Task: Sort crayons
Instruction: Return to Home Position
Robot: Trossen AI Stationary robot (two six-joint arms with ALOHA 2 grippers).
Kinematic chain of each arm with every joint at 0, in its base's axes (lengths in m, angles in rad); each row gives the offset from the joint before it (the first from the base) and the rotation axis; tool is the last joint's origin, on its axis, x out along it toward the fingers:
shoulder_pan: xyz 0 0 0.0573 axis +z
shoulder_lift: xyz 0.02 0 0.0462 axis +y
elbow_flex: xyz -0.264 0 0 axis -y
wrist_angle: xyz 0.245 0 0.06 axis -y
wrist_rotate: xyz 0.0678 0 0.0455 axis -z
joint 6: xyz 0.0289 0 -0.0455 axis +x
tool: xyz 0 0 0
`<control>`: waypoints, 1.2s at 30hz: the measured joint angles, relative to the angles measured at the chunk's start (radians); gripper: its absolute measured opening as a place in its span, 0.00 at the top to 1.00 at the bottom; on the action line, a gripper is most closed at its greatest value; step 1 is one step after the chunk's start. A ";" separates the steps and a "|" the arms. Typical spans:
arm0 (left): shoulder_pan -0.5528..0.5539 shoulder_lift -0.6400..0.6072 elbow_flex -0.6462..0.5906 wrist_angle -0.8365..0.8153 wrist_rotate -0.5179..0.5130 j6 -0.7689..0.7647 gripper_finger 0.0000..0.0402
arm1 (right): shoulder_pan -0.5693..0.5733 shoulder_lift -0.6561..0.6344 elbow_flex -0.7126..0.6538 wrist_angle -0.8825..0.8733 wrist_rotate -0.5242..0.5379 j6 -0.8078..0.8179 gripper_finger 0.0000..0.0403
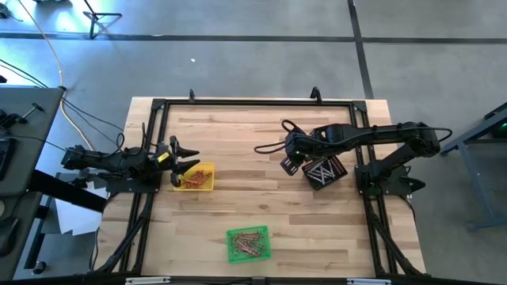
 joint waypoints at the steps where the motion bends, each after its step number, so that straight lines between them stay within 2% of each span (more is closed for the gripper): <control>1: 0.000 0.000 0.000 0.000 0.000 0.000 0.65 | -0.001 0.000 0.000 0.000 -0.001 0.000 0.69; 9: 0.000 0.000 0.000 0.000 0.000 0.000 0.65 | -0.035 -0.051 -0.001 0.002 -0.013 0.000 0.69; 19: 0.000 0.000 0.000 0.000 0.000 0.000 0.65 | -0.051 -0.197 -0.001 -0.008 -0.013 -0.003 0.69; 27: 0.000 0.000 0.000 0.001 0.000 0.000 0.65 | -0.034 -0.305 -0.003 0.093 -0.003 -0.264 0.69; 29: 0.000 0.000 0.000 0.001 0.000 0.000 0.65 | -0.034 -0.359 -0.042 0.214 0.026 -0.366 0.69; 31: 0.000 0.000 0.000 0.001 0.000 0.000 0.65 | -0.028 -0.420 -0.137 0.399 0.087 -0.497 0.69; 33: 0.000 0.000 0.000 0.000 0.000 0.000 0.65 | -0.017 -0.476 -0.270 0.654 0.115 -0.632 0.69; 36: 0.000 0.000 0.000 0.000 0.000 0.000 0.65 | -0.010 -0.539 -0.471 1.040 0.074 -0.775 0.69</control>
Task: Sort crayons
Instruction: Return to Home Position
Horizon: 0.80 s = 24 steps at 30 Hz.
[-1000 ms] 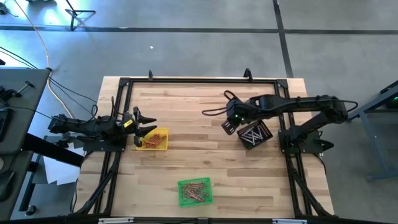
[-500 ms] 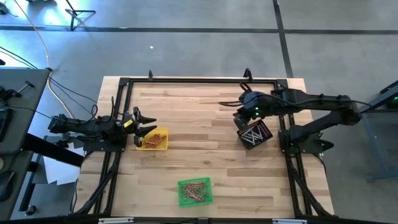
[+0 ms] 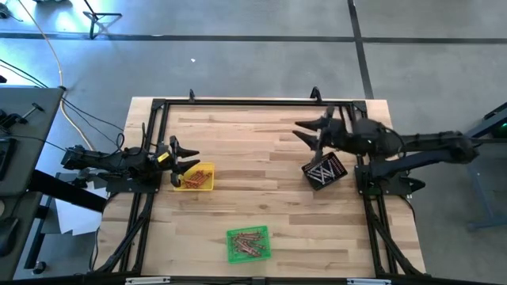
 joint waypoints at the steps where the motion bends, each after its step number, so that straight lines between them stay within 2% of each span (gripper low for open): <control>1: 0.000 0.000 0.000 0.000 0.000 0.000 0.65 | 0.000 -0.017 -0.060 0.112 -0.019 -0.026 0.69; 5: 0.000 0.000 0.000 0.000 0.000 0.000 0.65 | 0.001 -0.125 -0.288 0.353 -0.032 -0.069 0.69; 8: 0.000 0.000 0.000 0.000 0.000 0.000 0.65 | 0.001 -0.194 -0.423 0.441 -0.024 0.002 0.69; 13: 0.000 0.000 0.000 0.000 0.000 0.000 0.65 | 0.001 -0.303 -0.563 0.453 -0.002 0.118 0.69; 24: 0.000 0.000 0.000 0.000 0.000 0.000 0.65 | 0.001 -0.556 -0.726 0.443 0.019 0.064 0.69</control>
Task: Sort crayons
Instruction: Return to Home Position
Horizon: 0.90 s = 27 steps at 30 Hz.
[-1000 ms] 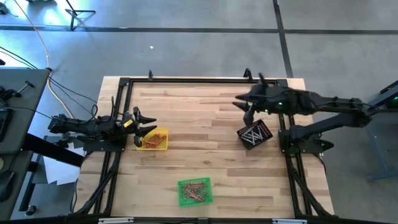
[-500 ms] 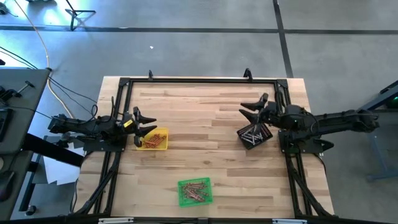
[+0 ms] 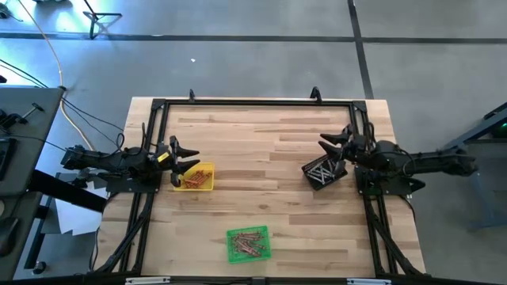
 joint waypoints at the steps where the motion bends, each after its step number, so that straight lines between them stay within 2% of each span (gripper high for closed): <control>1: 0.000 0.000 0.000 0.000 0.000 0.000 0.65 | 0.000 -0.020 -0.009 -0.007 0.000 -0.009 0.69; 8: 0.000 0.000 0.000 0.000 0.000 0.000 0.65 | 0.000 -0.130 -0.063 -0.037 0.000 -0.013 0.69; 27: 0.000 0.000 0.000 0.000 0.000 0.000 0.65 | -0.016 -0.356 -0.065 -0.292 0.005 -0.013 0.69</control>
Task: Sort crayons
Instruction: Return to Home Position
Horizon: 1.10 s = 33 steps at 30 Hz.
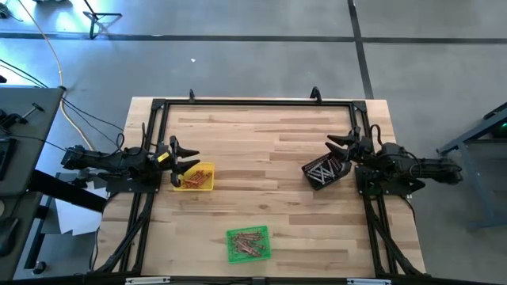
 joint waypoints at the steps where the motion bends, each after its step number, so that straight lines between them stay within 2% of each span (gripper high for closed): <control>1: 0.000 0.000 0.000 0.000 0.000 0.000 0.65 | 0.000 -0.009 0.000 -0.015 0.002 0.000 0.69; 20: 0.000 0.000 0.000 0.000 0.000 0.000 0.65 | 0.000 -0.020 0.000 -0.064 0.017 0.001 0.69; 23: 0.000 0.000 0.000 0.000 0.000 0.000 0.65 | 0.000 -0.020 -0.055 0.034 0.001 0.004 0.69; 29: 0.000 0.000 0.000 0.000 0.000 0.000 0.65 | 0.000 -0.019 -0.056 0.024 -0.013 0.091 0.69; 33: 0.000 0.000 0.000 0.000 0.000 0.000 0.65 | 0.000 -0.019 -0.056 0.019 -0.014 0.059 0.69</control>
